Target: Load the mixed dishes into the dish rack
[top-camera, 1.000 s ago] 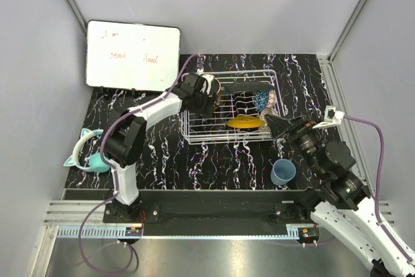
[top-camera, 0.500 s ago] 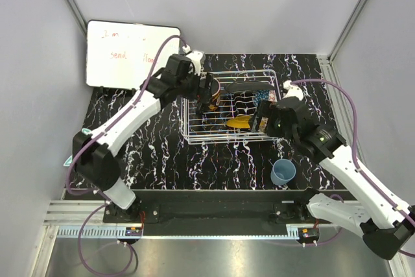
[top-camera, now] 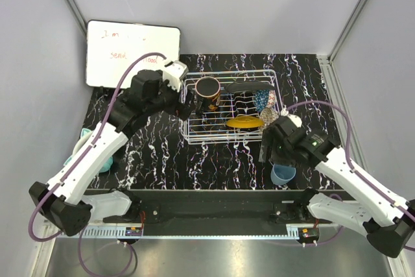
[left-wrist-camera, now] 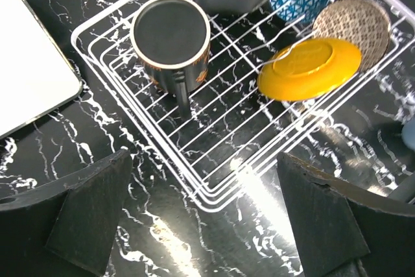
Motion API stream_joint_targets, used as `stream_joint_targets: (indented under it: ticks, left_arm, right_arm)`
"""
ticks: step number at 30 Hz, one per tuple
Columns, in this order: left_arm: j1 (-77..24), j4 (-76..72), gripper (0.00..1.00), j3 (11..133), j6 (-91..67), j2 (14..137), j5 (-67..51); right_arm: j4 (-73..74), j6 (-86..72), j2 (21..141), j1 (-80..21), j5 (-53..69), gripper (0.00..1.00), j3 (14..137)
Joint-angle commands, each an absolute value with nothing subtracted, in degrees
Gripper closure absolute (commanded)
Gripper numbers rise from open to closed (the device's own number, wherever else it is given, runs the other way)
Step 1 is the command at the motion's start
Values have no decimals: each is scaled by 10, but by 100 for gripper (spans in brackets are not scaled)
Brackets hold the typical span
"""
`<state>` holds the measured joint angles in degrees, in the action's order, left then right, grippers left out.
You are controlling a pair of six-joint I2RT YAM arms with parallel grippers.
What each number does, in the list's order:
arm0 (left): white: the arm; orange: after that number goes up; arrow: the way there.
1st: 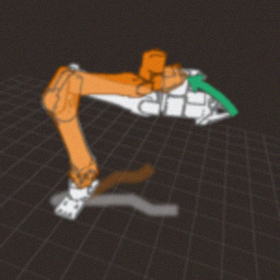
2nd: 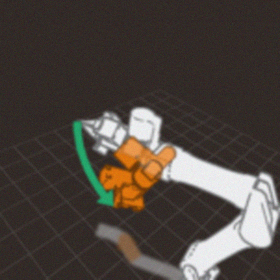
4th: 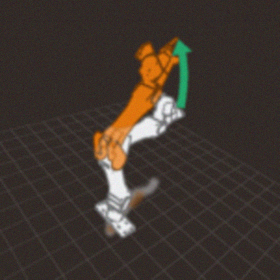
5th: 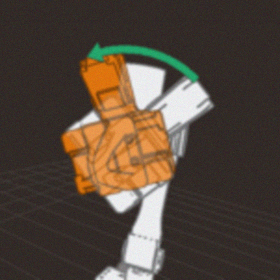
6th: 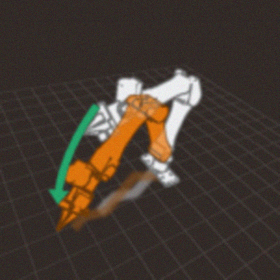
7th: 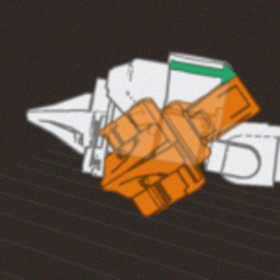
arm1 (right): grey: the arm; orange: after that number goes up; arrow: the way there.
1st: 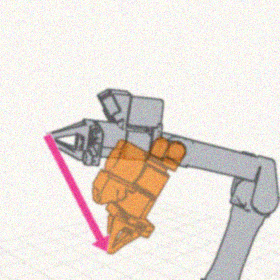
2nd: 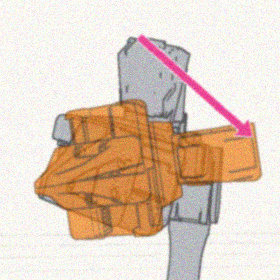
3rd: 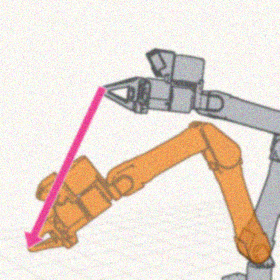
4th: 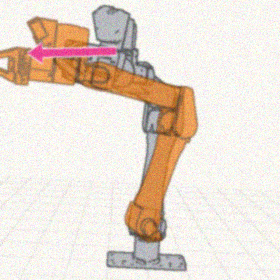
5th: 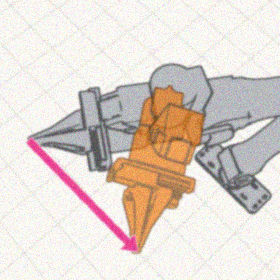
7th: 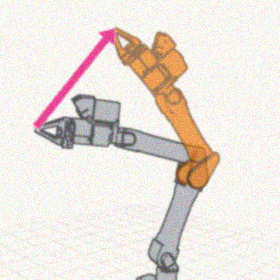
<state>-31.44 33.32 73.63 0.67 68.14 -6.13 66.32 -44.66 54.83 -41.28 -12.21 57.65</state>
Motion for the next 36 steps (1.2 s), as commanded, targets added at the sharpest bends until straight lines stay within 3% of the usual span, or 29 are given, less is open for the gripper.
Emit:
stream_joint_targets:
  ticks: [1,4,8,17,21,22,24,25,32,36]
  left_arm:
    - [-314,316,3,708,47,664,-73]
    - [-314,317,3,707,46,650,-79]
    - [-314,318,3,704,51,640,-83]
    - [-314,313,2,685,48,615,-75]
    - [-315,309,2,673,43,609,-69]
    - [-314,307,2,672,40,608,-69]
    - [-314,304,2,667,35,607,-68]
    - [-314,300,2,668,33,607,-67]
    - [-314,290,1,692,6,613,-16]
    - [-285,294,1,740,-43,622,-88]
  right_arm:
    - [676,-500,556,-432,-123,10,538]
    - [660,-511,566,-438,-130,11,514]
    - [614,-518,578,-440,-133,23,482]
    - [545,-531,634,-455,-168,33,422]
    - [536,-534,671,-482,-186,56,427]
    - [535,-534,678,-488,-188,72,426]
    - [533,-527,679,-492,-192,93,432]
    - [533,-524,677,-494,-192,97,436]
    - [544,-392,623,-510,-165,100,599]
    - [445,-304,566,-510,-72,100,693]
